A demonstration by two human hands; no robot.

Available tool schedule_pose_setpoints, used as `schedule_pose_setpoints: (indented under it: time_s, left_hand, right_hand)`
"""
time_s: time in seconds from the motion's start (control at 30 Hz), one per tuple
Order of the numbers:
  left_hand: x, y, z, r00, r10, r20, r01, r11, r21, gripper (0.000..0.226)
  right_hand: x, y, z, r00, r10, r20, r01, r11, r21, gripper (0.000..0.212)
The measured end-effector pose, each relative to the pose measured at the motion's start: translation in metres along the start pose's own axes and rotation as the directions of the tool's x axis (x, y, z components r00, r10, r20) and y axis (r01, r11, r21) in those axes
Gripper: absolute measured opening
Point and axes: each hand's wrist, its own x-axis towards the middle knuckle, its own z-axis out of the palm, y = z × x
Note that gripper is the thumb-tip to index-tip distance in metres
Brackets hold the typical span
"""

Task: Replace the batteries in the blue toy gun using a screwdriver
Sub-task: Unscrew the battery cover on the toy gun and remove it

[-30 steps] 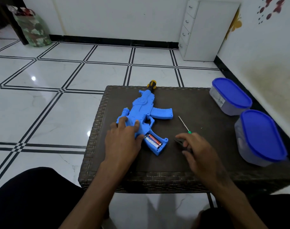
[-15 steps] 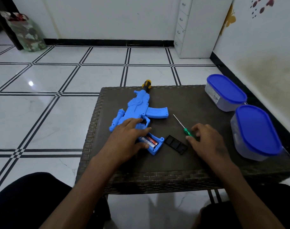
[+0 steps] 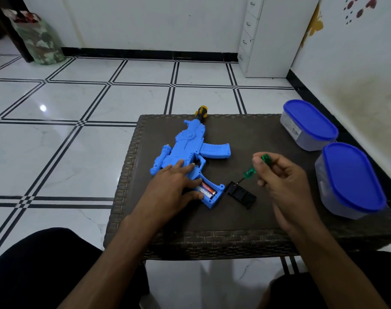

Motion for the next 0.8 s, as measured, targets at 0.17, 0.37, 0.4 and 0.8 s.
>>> schedule_pose_setpoints:
  time_s: [0.17,0.37,0.4,0.8]
  left_hand:
    - [0.000,0.000,0.001,1.000,0.006,-0.009,-0.006,1.000,-0.007,0.049]
    - [0.000,-0.001,0.001,1.000,0.010,-0.002,-0.009,1.000,0.016,0.048]
    - [0.000,-0.001,0.001,1.000,0.010,0.004,-0.010,1.000,0.025,0.048]
    - [0.000,0.001,0.002,1.000,0.019,0.017,-0.021,0.996,0.087,0.049]
  right_hand:
    - [-0.005,-0.004,0.009,0.988,-0.133,0.073,0.140,0.985,-0.102,0.012]
    - [0.001,-0.010,0.023,0.934,-0.309,0.180,0.344,0.915,-0.212,0.012]
    - [0.002,-0.009,0.025,0.928,-0.313,0.200,0.355,0.907,-0.227,0.011]
    - [0.009,-0.007,0.040,0.871,-0.300,0.390,0.440,0.830,-0.343,0.007]
